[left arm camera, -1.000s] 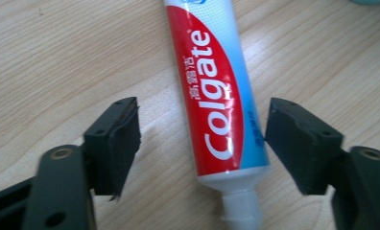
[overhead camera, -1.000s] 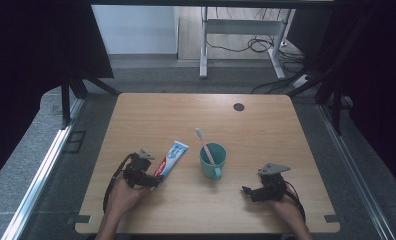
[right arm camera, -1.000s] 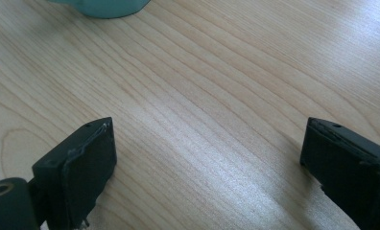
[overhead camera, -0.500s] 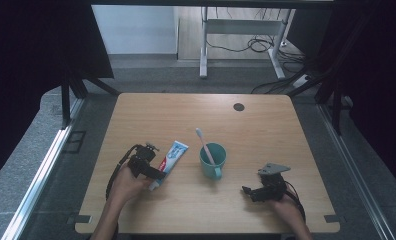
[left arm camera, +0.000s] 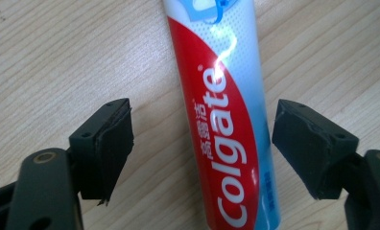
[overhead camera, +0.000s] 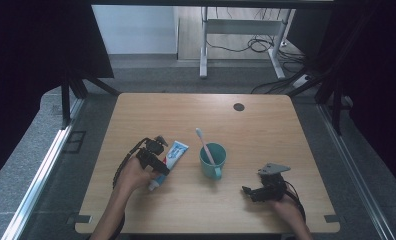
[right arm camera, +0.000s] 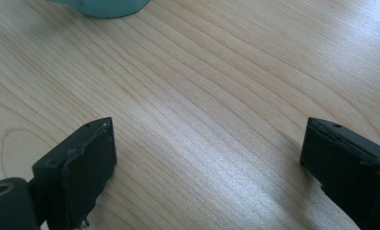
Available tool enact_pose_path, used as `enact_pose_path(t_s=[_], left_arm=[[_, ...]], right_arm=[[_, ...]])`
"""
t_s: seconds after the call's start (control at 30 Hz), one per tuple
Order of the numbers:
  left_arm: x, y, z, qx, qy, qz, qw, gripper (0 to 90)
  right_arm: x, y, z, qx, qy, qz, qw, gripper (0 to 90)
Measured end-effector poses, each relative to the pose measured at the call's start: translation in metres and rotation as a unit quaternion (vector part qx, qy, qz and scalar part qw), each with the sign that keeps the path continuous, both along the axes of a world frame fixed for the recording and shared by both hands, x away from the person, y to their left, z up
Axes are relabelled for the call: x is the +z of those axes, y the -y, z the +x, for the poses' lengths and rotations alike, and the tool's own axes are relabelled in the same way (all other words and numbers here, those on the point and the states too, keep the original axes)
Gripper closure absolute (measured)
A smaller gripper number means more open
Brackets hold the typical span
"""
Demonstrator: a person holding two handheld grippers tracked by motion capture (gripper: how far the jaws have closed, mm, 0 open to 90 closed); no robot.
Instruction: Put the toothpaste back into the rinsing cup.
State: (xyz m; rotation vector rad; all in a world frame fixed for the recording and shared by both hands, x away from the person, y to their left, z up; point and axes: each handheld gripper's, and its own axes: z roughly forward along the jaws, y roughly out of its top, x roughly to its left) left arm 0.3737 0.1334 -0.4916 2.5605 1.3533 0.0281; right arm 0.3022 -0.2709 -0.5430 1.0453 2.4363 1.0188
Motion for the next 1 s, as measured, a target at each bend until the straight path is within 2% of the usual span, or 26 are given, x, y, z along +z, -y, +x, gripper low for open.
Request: enact_pose_path(t_s=[0.1, 0.37, 0.4, 0.47, 0.53, 0.7, 1.0], left_arm=[[0.0, 0.004, 0.006, -0.002, -0.013, 0.011, 0.9999, 24.4], [-0.001, 0.016, 0.015, -0.008, -0.021, 0.03, 0.9993, 27.3], [-0.001, 0.019, 0.017, -0.012, -0.027, 0.04, 0.9988, 28.3], [-0.001, 0.021, 0.019, -0.012, -0.029, 0.044, 0.9985, 29.2], [-0.002, 0.024, 0.022, -0.009, -0.038, 0.053, 0.9978, 31.9], [-0.004, 0.032, 0.027, -0.005, -0.052, 0.06, 0.9968, 37.3], [-0.007, 0.04, 0.029, 0.012, -0.068, 0.081, 0.9943, 46.9]], right_arm=[[0.0, 0.0, 0.0, 0.0, 0.0, 0.0, 1.0, 5.1], [0.0, 0.0, 0.0, 0.0, 0.0, 0.0, 1.0, 5.1], [0.0, 0.0, 0.0, 0.0, 0.0, 0.0, 1.0, 5.1], [0.0, 0.0, 0.0, 0.0, 0.0, 0.0, 1.0, 5.1], [0.0, 0.0, 0.0, 0.0, 0.0, 0.0, 1.0, 5.1], [0.0, 0.0, 0.0, 0.0, 0.0, 0.0, 1.0, 5.0], [0.0, 0.0, 0.0, 0.0, 0.0, -0.001, 1.0, 5.1]])
